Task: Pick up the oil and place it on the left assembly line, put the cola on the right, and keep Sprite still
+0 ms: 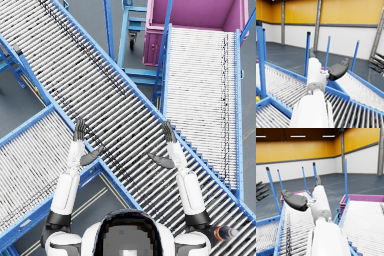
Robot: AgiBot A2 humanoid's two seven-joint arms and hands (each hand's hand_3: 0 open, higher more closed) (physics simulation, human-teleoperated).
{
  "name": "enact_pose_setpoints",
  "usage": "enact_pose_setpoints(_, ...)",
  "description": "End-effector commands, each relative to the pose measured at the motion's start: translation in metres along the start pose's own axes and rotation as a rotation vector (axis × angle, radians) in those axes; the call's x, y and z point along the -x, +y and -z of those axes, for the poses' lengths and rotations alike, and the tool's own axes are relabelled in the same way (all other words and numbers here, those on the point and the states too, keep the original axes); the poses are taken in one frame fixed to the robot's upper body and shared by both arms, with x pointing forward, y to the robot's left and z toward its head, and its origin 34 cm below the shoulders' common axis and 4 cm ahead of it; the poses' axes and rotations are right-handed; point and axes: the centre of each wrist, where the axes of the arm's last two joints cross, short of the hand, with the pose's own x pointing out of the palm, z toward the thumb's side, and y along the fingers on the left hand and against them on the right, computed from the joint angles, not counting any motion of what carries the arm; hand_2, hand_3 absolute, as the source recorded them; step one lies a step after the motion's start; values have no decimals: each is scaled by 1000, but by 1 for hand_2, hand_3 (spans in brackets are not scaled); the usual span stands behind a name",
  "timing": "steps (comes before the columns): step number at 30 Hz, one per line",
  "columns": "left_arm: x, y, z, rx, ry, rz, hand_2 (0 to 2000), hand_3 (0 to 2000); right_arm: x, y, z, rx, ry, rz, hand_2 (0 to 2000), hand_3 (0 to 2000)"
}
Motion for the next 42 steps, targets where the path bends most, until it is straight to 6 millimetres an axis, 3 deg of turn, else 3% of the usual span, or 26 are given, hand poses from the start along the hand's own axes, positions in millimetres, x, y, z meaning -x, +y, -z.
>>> enact_pose_setpoints(1, 0, 0, 0, 0, 0, 0, 0, 0, 0, 0, 0, 0, 0, 0, 0, 0)
enact_pose_setpoints(42, 0, 0, 0, 0, 0, 0, 0, 0, 0, 0, 0, 0, 0, 0, 0, 0)
